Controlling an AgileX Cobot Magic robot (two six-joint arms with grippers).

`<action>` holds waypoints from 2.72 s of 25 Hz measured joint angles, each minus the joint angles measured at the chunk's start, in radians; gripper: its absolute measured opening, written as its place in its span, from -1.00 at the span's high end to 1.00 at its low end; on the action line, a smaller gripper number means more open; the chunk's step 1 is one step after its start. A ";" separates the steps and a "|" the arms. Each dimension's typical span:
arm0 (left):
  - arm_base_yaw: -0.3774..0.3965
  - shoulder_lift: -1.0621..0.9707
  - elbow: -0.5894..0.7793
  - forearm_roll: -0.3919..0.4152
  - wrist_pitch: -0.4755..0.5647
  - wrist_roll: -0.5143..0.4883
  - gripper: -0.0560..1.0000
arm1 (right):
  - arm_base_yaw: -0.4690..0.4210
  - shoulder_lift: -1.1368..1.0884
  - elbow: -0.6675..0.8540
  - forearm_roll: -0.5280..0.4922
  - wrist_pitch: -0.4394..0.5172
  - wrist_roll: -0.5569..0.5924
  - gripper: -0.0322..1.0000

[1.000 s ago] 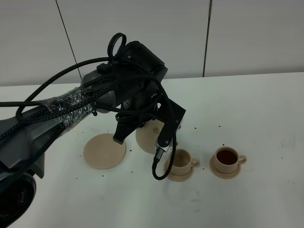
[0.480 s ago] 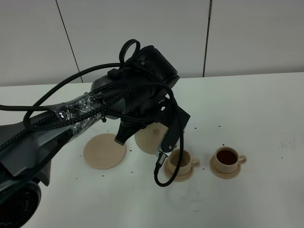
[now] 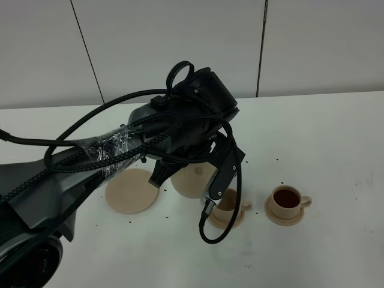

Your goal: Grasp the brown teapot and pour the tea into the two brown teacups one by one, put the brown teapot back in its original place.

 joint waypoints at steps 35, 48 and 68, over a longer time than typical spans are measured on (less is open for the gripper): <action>-0.083 0.027 0.000 0.178 0.030 -0.081 0.58 | 0.000 0.000 0.000 0.000 0.000 0.000 0.46; -0.102 0.034 0.000 0.215 0.030 -0.092 0.58 | 0.000 0.000 0.000 0.000 0.000 0.000 0.46; -0.123 0.044 0.000 0.256 0.031 -0.093 0.58 | 0.000 0.000 0.000 0.000 0.000 0.000 0.46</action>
